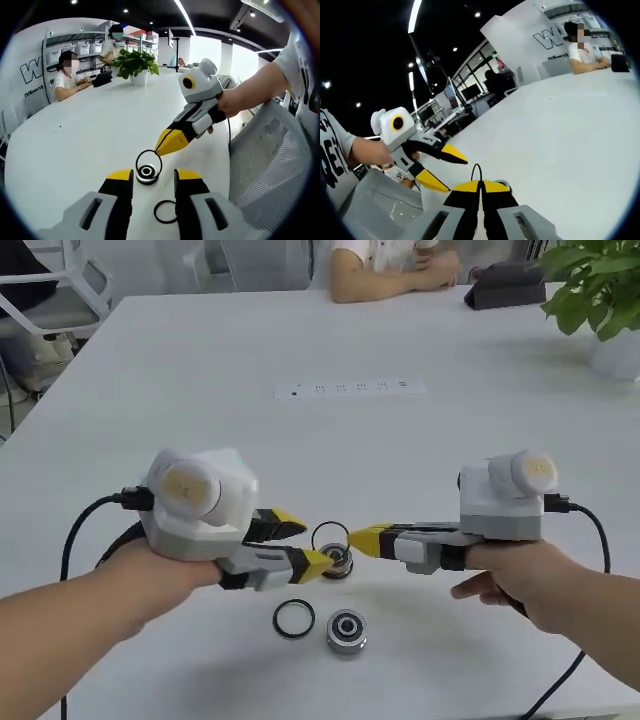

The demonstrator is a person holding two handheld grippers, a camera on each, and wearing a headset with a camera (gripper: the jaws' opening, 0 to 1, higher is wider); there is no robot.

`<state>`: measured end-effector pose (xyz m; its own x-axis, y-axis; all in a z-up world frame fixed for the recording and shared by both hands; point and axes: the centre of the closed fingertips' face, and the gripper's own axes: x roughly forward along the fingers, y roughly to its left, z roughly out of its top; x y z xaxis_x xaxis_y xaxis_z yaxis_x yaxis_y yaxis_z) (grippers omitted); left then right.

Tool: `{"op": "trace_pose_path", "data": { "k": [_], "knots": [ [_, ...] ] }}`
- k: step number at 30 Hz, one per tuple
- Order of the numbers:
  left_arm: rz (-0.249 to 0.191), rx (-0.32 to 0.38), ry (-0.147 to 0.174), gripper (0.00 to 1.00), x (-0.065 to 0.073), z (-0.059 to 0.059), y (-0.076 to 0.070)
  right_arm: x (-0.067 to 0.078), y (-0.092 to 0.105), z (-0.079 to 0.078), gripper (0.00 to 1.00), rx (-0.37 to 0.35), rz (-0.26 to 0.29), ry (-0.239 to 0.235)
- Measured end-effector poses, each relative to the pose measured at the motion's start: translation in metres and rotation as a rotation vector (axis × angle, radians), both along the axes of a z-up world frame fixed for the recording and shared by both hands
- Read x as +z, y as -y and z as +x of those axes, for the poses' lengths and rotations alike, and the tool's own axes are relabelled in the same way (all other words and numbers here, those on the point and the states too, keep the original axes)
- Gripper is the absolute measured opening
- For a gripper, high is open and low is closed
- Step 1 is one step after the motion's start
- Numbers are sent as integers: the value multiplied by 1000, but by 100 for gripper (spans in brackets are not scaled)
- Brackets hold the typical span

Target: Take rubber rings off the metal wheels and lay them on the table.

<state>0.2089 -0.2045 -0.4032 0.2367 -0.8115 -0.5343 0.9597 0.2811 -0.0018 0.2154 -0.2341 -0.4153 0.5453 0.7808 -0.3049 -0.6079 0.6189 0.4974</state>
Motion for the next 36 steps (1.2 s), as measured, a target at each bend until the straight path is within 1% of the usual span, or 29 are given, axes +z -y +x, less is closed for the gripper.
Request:
{"op": "trace_pose_path", "data": {
  "k": [1, 4, 6, 11, 15, 18, 22, 26, 27, 29, 36],
  "knots": [
    [-5, 0, 1, 29, 2, -1, -2, -2, -1, -1, 0, 5, -4, 4],
    [-17, 6, -1, 31, 7, -3, -6, -2, -2, -3, 0, 14, -7, 4],
    [-24, 15, -7, 33, 8, -3, -10, 0, -3, -4, 0, 17, -3, 5],
    [-21, 23, -7, 37, 10, -6, -20, 6, -7, -9, 0, 24, 4, 6],
    [-30, 32, -17, 40, 14, -10, -27, 10, -11, -13, 0, 31, 6, 8],
    [-26, 26, -5, 42, 15, -14, -31, 12, -13, -15, 0, 34, 8, 9],
    [-39, 28, -10, 44, 21, -19, -37, 12, -14, -16, 0, 43, 5, 7],
    [-44, 33, -6, 48, 25, -23, -44, 12, -16, -17, 0, 52, 4, 5],
    [-40, 32, 2, 48, 25, -24, -46, 12, -17, -18, 0, 54, 5, 3],
    [-38, 34, 5, 49, 25, -25, -49, 11, -18, -18, 0, 60, 3, 2],
    [-43, 57, -12, 52, 22, -27, -63, 9, -25, -23, 0, 87, -2, -9]
  ]
}}
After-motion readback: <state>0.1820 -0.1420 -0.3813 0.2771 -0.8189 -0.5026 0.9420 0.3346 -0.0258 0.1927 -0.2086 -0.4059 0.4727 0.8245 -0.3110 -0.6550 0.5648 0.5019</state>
